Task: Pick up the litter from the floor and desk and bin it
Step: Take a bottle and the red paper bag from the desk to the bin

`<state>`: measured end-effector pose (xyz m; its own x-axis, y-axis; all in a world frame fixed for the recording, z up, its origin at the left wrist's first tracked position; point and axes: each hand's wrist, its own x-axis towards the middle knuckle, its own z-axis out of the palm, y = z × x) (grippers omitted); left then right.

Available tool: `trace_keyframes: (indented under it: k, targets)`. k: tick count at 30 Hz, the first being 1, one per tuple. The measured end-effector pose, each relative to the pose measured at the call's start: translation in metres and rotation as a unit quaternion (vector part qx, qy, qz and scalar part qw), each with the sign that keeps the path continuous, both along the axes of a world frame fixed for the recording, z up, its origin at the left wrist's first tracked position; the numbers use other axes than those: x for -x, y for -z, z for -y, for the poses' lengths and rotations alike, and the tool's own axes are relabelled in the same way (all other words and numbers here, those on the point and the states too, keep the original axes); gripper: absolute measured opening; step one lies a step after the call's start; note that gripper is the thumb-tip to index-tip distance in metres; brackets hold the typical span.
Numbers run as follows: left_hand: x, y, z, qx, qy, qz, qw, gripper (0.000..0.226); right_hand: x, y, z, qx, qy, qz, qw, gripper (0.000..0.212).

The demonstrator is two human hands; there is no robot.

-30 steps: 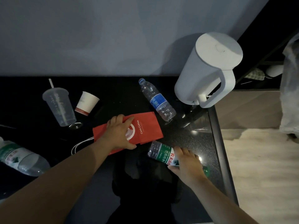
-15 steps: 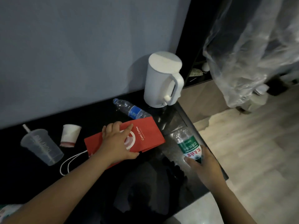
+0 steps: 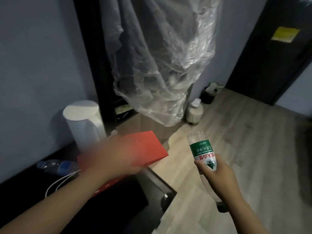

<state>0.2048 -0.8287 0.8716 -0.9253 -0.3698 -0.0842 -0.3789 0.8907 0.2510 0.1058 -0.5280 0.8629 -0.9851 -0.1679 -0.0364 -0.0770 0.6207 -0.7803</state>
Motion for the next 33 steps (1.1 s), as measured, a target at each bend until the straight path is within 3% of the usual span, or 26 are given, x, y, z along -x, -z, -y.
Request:
trace_keyframes:
  k: [16,23,33]
  targets:
    - [0.251,-0.053,-0.250,-0.009,0.187,-0.041,0.982,0.112,0.163,-0.083,-0.254,0.010,0.122,-0.055,0.991,0.026]
    - [0.357,-0.040,-0.289,-0.002,0.218,-0.040,0.975,0.102,0.249,-0.068,-0.286,0.003,0.155,-0.058,0.986,0.027]
    - [0.561,-0.041,-0.281,-0.001,0.243,-0.043,0.969,0.104,0.433,-0.079,-0.271,-0.006,0.175,-0.053,0.983,0.027]
